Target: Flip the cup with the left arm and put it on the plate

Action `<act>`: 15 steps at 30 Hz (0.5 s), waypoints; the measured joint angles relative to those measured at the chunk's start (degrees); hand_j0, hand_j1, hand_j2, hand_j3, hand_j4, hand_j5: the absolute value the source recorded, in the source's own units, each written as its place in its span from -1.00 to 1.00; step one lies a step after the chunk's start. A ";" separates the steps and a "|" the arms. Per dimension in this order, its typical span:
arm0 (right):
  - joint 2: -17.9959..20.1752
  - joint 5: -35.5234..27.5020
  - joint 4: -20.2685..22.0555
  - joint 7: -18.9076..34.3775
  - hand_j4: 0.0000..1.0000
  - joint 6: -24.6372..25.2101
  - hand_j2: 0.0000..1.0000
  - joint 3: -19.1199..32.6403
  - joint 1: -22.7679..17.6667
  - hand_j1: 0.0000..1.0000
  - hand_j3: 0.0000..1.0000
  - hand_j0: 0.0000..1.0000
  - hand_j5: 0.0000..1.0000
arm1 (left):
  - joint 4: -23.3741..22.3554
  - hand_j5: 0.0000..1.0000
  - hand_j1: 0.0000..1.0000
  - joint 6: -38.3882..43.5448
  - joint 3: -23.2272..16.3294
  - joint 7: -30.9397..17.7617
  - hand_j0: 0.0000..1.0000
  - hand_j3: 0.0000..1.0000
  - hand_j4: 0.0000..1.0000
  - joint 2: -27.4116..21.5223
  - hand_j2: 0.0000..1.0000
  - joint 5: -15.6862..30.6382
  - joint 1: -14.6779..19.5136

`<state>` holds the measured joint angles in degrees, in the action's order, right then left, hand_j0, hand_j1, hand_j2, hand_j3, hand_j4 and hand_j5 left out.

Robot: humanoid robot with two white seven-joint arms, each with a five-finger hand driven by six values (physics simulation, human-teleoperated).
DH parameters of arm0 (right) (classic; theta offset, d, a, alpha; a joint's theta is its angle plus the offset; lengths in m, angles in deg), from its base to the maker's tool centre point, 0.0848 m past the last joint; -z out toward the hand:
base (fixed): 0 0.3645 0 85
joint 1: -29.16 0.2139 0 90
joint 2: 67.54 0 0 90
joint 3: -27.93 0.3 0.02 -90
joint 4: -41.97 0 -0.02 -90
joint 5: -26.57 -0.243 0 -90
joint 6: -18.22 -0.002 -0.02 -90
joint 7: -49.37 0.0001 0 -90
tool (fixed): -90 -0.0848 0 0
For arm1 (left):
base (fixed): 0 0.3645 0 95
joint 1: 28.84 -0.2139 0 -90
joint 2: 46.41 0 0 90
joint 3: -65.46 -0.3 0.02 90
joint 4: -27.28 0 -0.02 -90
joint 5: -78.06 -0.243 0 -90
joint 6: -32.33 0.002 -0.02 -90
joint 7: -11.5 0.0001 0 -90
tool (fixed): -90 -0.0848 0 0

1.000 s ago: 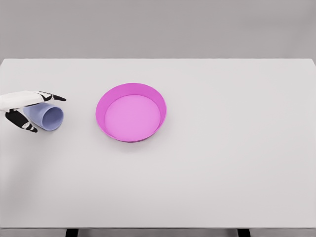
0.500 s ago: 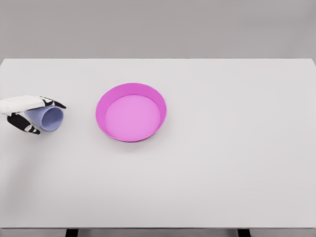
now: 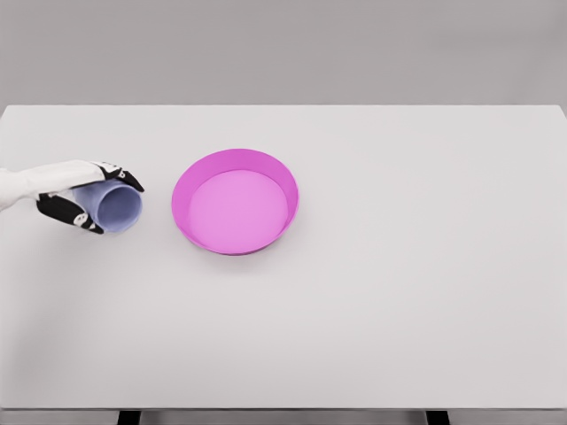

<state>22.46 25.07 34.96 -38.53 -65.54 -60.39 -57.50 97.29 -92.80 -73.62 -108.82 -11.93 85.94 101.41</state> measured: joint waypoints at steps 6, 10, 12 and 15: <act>0.00 0.00 0.00 0.00 1.00 0.00 1.00 0.00 0.00 1.00 1.00 1.00 1.00 | 5.07 -0.04 -0.04 -0.02 0.04 -0.11 -0.04 -0.04 -0.04 0.35 -0.04 13.10 0.35; 0.00 0.00 0.00 0.00 1.00 0.00 1.00 0.00 0.00 1.00 1.00 1.00 1.00 | 8.63 -0.09 -0.09 -0.03 0.00 -0.07 -0.09 -0.09 -0.09 2.00 -0.09 22.93 0.26; 0.00 0.00 0.00 0.00 1.00 0.00 1.00 0.00 0.00 1.00 1.00 1.00 1.00 | 10.89 -0.10 -0.10 0.05 0.00 -0.03 -0.10 -0.10 -0.10 3.14 -0.10 27.44 0.53; 0.00 0.00 0.00 0.00 1.00 0.00 1.00 0.00 0.00 1.00 1.00 1.00 1.00 | 13.58 -0.10 -0.10 1.83 0.03 0.09 -0.10 -0.10 -0.10 6.13 -0.10 34.15 0.35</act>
<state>22.46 25.07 34.96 -38.53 -65.54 -60.39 -57.50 110.86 -90.96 -73.58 -108.73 -5.80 120.09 101.76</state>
